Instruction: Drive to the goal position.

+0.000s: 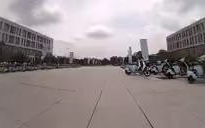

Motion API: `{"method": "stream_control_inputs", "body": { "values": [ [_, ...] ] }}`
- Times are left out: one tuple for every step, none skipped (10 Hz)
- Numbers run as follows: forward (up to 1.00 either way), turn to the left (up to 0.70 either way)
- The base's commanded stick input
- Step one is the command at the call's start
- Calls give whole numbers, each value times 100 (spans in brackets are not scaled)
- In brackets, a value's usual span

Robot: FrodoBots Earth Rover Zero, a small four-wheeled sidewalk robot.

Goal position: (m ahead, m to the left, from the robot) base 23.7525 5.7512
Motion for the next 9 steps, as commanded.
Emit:
{"method": "stream_control_inputs", "body": {
  "values": [
    [45, 0],
    [45, 0],
    [45, 0],
    [45, 0],
    [45, 0],
    [45, 0],
    [45, 0],
    [45, 0],
    [45, 0]
  ]
}}
